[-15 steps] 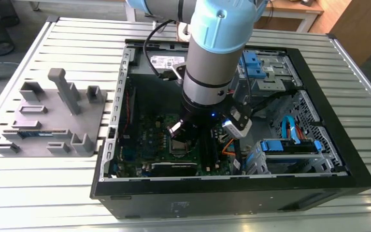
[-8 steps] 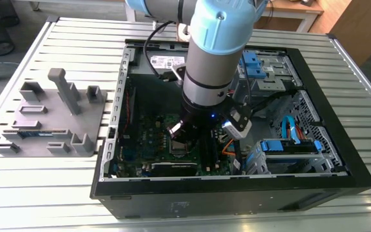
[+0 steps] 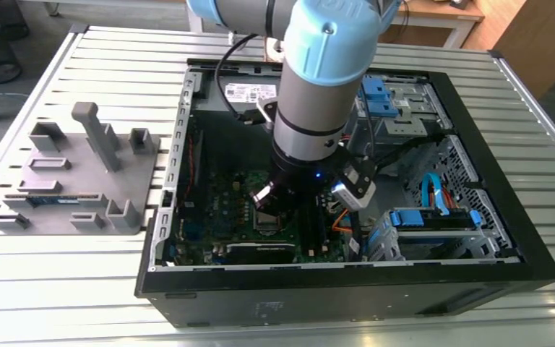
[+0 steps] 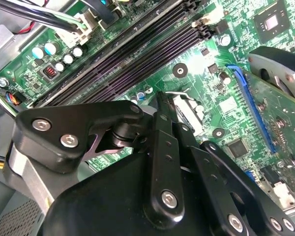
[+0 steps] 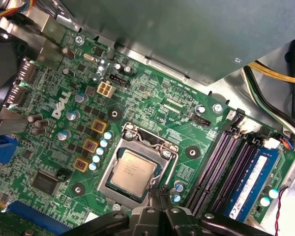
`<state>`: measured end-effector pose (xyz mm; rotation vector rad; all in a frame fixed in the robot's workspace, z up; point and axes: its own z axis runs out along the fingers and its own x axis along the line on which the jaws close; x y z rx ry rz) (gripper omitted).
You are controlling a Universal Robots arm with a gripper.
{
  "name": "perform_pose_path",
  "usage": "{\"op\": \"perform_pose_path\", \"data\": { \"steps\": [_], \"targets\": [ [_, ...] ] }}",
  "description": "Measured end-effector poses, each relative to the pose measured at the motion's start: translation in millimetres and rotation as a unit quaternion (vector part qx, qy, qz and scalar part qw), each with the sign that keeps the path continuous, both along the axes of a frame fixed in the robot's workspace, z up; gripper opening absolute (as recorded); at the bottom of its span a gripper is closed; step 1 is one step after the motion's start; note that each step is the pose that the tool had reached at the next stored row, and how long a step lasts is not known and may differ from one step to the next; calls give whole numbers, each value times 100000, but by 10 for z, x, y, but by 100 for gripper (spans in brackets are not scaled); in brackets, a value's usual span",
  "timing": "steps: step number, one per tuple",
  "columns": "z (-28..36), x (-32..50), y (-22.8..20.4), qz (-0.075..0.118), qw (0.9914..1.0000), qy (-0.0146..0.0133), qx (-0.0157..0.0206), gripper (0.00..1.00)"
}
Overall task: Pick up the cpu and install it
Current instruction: 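Install the first cpu locking lever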
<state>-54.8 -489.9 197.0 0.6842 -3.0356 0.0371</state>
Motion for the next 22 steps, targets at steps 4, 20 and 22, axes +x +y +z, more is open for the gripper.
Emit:
{"op": "perform_pose_path", "data": {
  "steps": [4,20,22],
  "targets": [
    [-13,0,-2,0,100000,-86,5,11],
    [-38,-1,-49,0,100000,-277,-111,11],
    [-43,-1,-53,1,99999,-300,-148,11]
  ]
}}
